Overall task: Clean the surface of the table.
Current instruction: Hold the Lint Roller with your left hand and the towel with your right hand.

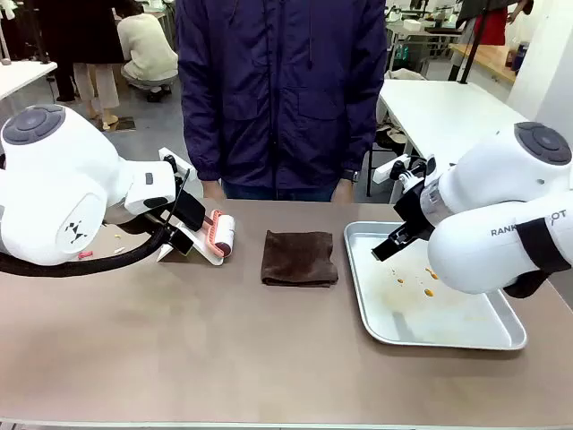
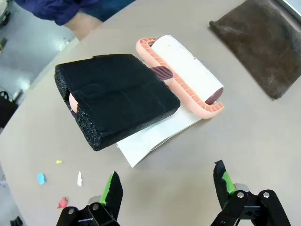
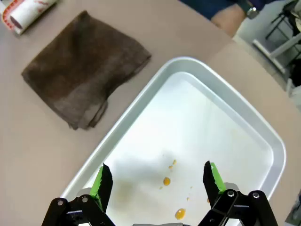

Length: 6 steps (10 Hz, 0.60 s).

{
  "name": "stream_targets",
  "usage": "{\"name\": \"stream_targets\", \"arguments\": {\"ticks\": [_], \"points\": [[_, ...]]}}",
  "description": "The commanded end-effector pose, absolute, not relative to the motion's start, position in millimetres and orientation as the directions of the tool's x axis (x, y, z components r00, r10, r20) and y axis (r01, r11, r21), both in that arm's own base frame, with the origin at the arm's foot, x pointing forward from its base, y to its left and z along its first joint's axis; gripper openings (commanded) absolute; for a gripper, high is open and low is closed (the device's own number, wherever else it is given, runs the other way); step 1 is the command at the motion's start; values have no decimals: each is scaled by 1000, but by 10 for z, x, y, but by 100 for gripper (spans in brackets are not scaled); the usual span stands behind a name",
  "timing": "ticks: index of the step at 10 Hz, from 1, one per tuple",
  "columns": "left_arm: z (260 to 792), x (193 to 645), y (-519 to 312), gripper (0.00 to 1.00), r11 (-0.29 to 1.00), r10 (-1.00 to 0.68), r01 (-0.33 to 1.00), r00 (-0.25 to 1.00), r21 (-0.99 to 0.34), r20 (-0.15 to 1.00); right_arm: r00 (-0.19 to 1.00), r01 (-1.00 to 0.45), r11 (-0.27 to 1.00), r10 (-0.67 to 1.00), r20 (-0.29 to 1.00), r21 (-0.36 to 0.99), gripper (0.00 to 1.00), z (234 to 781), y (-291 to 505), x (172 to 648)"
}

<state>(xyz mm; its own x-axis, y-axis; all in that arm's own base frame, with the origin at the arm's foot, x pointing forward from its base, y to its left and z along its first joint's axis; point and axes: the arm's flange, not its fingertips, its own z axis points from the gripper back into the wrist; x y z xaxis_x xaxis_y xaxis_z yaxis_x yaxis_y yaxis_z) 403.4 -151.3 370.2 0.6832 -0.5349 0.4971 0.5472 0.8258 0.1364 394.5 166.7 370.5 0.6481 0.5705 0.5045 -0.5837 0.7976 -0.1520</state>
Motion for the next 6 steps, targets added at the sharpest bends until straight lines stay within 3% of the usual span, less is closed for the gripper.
{"name": "stream_targets", "arguments": {"ticks": [1, 6], "points": [[3702, 4034, -1513, 100, 826, -535, 547, 683, 137, 497, 648, -584, 798, 570, 505, -152, 100, 3707, 1668, 3946], [3702, 4034, -1513, 100, 826, -535, 547, 683, 137, 497, 648, -584, 798, 570, 505, -152, 100, 3707, 1668, 3946]]}}
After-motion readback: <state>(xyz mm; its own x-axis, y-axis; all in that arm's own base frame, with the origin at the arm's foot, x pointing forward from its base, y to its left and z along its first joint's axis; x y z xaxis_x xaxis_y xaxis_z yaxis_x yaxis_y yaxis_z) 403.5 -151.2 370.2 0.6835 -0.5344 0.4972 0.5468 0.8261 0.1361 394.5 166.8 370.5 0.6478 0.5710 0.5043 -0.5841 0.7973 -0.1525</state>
